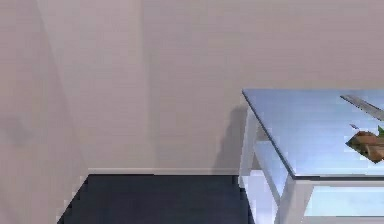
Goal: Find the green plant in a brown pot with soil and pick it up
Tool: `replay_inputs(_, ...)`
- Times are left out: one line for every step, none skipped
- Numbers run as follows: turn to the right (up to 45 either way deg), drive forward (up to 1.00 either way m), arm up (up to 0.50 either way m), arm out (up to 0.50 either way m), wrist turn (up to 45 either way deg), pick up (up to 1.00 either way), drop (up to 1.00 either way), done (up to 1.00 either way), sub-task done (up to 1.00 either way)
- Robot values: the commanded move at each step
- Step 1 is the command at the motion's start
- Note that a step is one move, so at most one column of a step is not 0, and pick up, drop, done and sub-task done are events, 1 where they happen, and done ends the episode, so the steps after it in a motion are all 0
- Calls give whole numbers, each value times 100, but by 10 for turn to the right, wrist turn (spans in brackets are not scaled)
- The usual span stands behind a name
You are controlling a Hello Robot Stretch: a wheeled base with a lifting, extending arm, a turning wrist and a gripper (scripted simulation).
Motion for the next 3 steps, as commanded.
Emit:
replay_inputs(450,0,0,0,0,0,0,0,0)
replay_inputs(180,0,0,0,0,0,0,0,0)
replay_inputs(0,40,0,0,0,0,0,0,0)
